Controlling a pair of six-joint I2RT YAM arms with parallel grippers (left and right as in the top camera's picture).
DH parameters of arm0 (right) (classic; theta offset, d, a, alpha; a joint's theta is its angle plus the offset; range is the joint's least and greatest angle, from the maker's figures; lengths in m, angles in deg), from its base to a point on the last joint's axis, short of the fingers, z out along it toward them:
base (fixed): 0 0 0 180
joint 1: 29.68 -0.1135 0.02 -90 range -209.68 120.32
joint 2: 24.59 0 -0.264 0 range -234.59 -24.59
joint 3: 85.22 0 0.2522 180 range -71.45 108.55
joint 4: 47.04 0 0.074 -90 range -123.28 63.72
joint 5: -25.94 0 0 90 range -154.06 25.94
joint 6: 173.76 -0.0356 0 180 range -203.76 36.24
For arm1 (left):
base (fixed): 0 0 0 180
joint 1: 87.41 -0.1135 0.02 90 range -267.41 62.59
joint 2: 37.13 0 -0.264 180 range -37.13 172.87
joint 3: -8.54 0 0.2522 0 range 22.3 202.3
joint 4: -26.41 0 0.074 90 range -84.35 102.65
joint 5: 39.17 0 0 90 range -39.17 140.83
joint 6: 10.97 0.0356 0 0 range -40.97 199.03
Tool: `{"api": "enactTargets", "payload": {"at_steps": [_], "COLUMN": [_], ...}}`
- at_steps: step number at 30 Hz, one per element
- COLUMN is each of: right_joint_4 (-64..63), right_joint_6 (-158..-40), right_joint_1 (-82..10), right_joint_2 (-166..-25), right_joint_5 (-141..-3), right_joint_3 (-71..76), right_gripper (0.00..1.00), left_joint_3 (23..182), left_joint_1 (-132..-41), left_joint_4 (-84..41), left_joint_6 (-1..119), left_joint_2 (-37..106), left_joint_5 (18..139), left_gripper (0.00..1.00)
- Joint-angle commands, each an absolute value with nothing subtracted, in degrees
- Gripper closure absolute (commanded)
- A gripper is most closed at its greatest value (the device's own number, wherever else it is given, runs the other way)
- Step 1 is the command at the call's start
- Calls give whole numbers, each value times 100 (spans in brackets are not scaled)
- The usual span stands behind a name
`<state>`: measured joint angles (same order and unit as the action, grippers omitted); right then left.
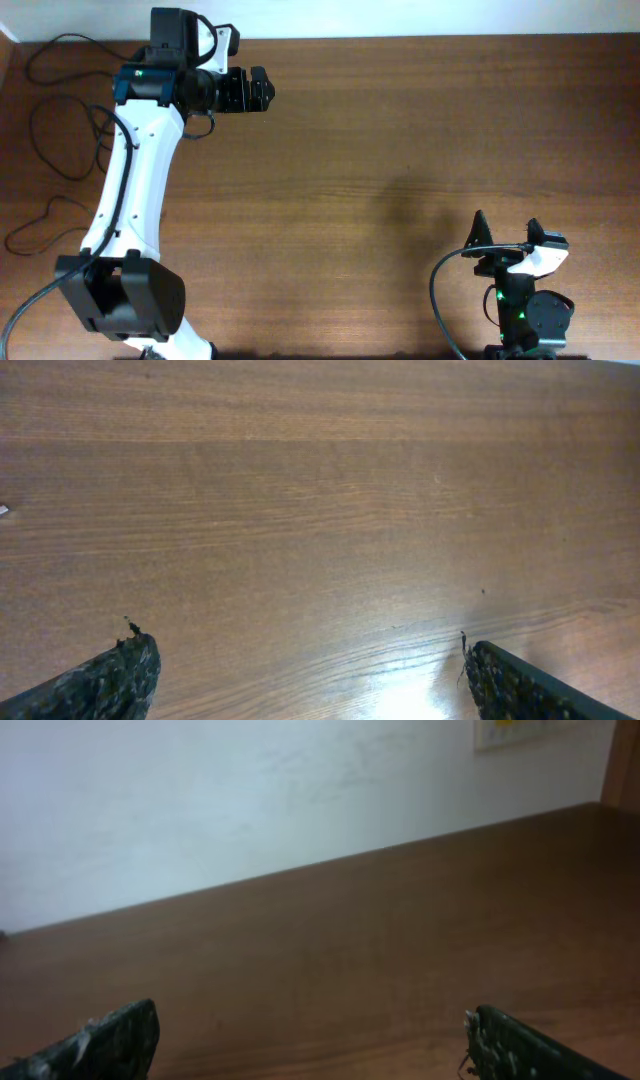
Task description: Untangle cables
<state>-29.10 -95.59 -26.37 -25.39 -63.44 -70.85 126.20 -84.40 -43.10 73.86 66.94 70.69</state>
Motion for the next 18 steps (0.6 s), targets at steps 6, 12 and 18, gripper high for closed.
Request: {"api": "enactTargets", "payload": {"at_steps": [6, 12, 18], "right_joint_4": [-2851, -2837, -2837], "right_joint_6": [-8403, -8244, -8250], "right_joint_1": [-2668, -2668, -2668], "right_joint_2": [-2478, -2478, -2478], "right_joint_5": [-6340, -6335, -6353], "right_joint_3": [-7114, -7114, -7114], "right_gripper": [1, 1, 2], "left_joint_3": [12692, 12692, 12692], "left_joint_1": [-8429, -8429, -8429], "left_joint_4": [-4301, -4301, -4301], "left_joint_6": [7478, 7478, 7478], "left_joint_2": [6539, 6539, 6539], "left_joint_5": [7049, 7049, 7051], "left_gripper": [1, 1, 1]}}
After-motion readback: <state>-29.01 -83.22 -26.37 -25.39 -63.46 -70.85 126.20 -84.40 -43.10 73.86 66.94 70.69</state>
